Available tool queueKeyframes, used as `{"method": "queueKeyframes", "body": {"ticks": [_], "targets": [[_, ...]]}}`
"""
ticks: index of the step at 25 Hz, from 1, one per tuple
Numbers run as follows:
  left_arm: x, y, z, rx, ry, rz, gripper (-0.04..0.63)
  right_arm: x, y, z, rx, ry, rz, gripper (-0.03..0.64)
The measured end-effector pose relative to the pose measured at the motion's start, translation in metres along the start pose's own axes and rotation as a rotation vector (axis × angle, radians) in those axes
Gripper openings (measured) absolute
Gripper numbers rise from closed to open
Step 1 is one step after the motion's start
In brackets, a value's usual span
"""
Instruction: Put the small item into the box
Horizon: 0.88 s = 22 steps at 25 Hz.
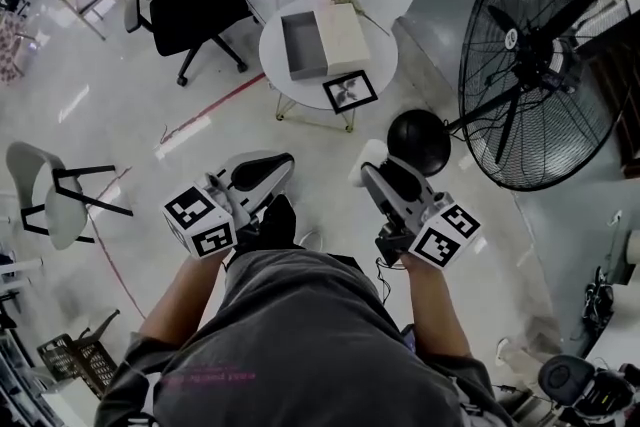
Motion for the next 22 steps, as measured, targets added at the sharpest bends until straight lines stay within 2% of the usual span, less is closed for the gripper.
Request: {"method": "queueKeyframes", "body": {"ticks": [6,22], "targets": [[-0.021,0.015,0.049,0.029,0.022,0.022,0.026,-0.045,0.009,-0.027,-0.019,-0.004,0.011,0.135],[-0.060,0.056,0.204,0.095,0.009,0.062,0.026,-0.192,0.033,-0.092,-0.060,-0.052,0.067,0.135]]}}
Point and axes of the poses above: the fingertips, and each gripper's own axes: x backward along the fingers, z to its left, y out of its top, the point moved 9 cm from there along x, backward along the fingers, and after that the axes turned 4 degrees about -z, right-handed, at the moved point
